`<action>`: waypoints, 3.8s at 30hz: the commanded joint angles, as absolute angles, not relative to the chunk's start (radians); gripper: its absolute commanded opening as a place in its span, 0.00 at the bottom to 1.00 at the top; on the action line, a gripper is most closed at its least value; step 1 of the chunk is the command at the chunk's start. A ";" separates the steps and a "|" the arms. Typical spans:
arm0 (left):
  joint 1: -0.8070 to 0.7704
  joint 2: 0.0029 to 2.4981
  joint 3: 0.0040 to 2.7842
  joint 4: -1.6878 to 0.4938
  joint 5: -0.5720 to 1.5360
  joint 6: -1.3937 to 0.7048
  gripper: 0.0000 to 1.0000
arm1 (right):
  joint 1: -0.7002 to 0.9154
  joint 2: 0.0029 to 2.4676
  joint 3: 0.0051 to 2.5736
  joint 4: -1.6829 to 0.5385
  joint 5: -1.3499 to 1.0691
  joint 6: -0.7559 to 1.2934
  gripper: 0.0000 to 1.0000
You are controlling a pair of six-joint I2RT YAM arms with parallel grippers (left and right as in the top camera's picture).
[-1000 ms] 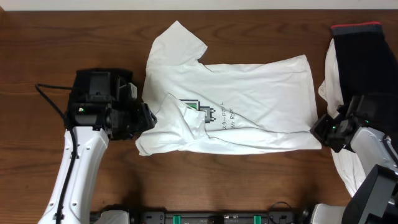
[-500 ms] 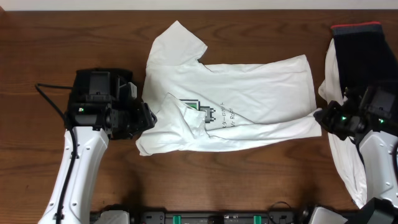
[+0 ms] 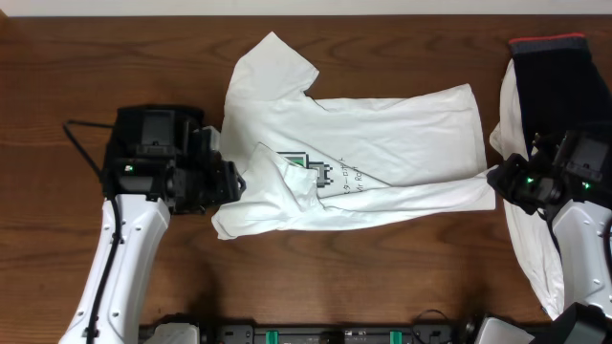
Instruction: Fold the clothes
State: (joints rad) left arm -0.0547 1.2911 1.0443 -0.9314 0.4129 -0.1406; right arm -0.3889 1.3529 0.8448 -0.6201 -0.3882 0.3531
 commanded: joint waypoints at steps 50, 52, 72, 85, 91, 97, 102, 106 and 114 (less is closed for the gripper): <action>-0.126 1.285 1.065 -0.959 0.355 0.025 0.58 | -0.342 1.536 0.842 -0.698 -0.183 0.410 0.41; -0.126 1.286 1.065 -0.959 0.347 0.026 0.59 | -0.342 1.537 0.823 -0.669 -0.165 0.412 0.38; -0.126 1.287 1.065 -0.955 0.347 0.026 0.61 | -0.341 1.543 0.707 -0.462 -0.256 0.491 0.08; -0.126 1.287 1.065 -0.944 0.347 0.026 0.61 | -0.347 1.542 0.744 -0.352 -0.593 0.494 0.01; -0.126 1.287 1.065 -0.921 0.347 0.026 0.62 | -0.347 1.543 0.744 -0.249 -0.591 0.594 0.01; -0.126 1.287 1.065 -0.921 0.347 0.026 0.62 | -0.346 1.543 0.744 -0.250 -0.467 0.614 0.01; -0.126 1.287 1.065 -0.921 0.347 0.027 0.62 | -0.347 1.543 0.744 -0.247 -0.408 0.636 0.01; -0.126 1.287 1.065 -0.922 0.347 0.033 0.66 | -0.347 1.543 0.744 -0.219 -0.388 0.652 0.01; -0.169 1.329 1.065 -0.885 0.355 0.106 0.79 | -0.346 1.543 0.744 -0.194 -0.393 0.658 0.01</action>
State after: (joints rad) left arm -0.1436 1.2976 1.0443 -0.9035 0.3595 0.0681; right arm -0.3595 1.5345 0.7250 -0.1967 -0.4065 0.6437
